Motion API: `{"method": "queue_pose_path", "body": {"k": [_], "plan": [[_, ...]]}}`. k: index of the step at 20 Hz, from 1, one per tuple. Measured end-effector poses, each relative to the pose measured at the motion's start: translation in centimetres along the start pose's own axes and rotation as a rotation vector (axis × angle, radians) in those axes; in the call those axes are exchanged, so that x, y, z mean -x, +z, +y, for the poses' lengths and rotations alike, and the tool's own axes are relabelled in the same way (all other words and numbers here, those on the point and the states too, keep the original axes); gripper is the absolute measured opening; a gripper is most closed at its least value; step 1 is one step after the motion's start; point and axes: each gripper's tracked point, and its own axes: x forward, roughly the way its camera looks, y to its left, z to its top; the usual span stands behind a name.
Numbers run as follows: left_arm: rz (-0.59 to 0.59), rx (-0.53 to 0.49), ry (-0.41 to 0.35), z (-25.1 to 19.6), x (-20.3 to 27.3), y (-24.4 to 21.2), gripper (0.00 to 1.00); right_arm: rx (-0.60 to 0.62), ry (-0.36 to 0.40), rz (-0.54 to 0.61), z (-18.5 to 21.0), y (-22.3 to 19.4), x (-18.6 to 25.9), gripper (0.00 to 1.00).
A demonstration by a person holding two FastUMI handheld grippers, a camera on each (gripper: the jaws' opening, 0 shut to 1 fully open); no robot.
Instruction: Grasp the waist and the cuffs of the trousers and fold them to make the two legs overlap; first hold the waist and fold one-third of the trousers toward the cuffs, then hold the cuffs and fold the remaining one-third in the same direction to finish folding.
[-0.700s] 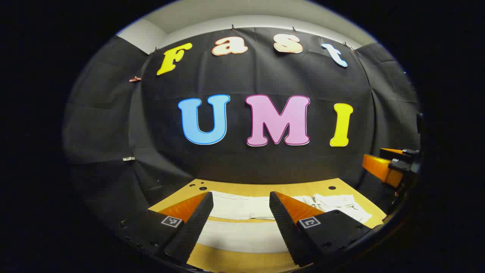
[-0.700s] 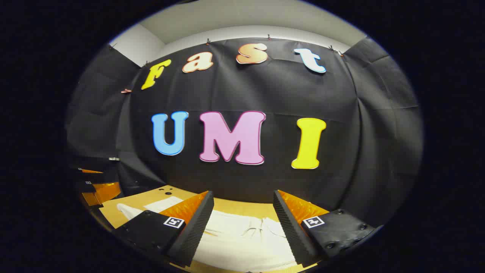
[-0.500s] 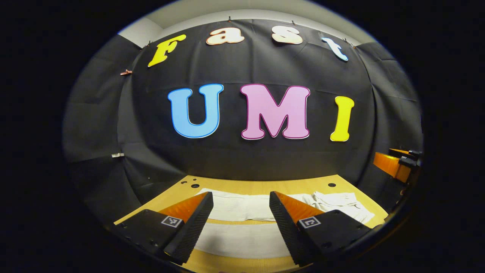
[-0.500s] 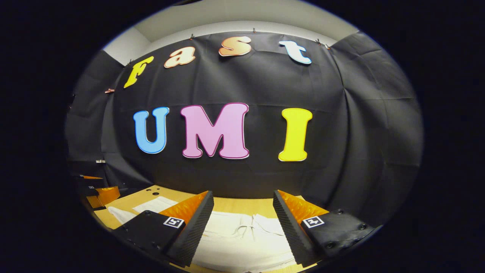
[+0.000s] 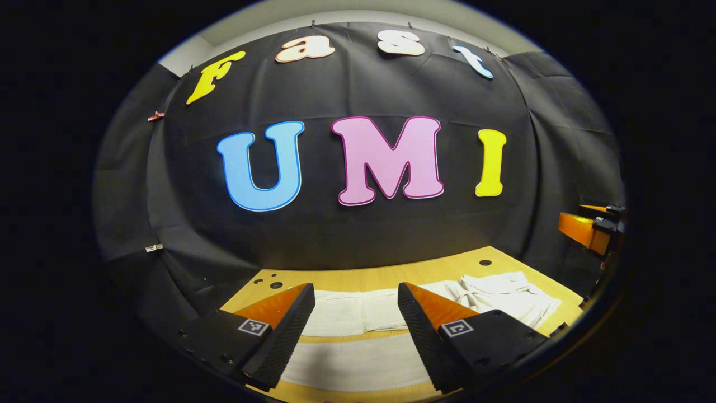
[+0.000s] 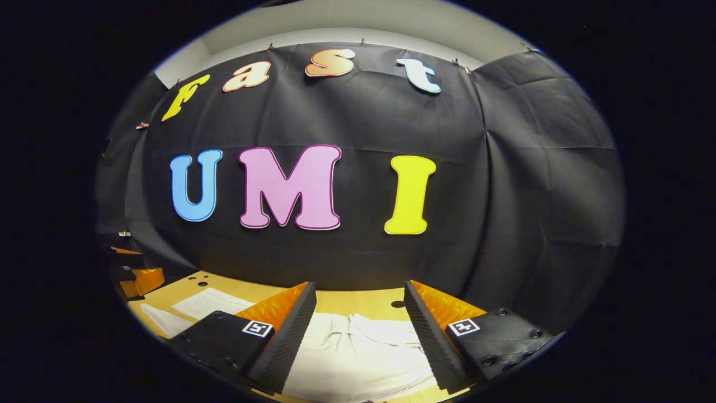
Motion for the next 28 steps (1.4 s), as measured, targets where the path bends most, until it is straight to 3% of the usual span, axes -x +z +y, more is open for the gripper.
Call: {"method": "queue_pose_path", "body": {"k": [7,10,14,18,22,28], "plan": [[-0.01,-0.002,0.002,2.1,1.5,-1.4,0.95,0.072,0.028,-0.003,0.9,-0.1,0.6,0.97],[-0.003,0.021,0.016,3.0,1.7,-1.9,0.95,0.077,0.056,0.053,0.1,-1.8,0.0,0.97],[0.015,0.037,0.044,4.5,1.9,-2.9,0.95,0.256,0.098,0.133,-2.4,-4.9,-1.0,0.97],[0.045,0.031,0.076,6.4,2.1,-4.5,0.96,0.504,0.211,0.227,-4.7,-8.7,-2.2,0.98],[0.085,-0.015,0.12,8.8,2.4,-6.2,0.95,0.627,0.348,0.372,-6.9,-14.3,-1.5,0.97],[0.179,-0.039,0.181,11.8,4.0,-9.7,0.95,0.918,0.551,0.526,-10.2,-21.5,1.5,0.97]]}}
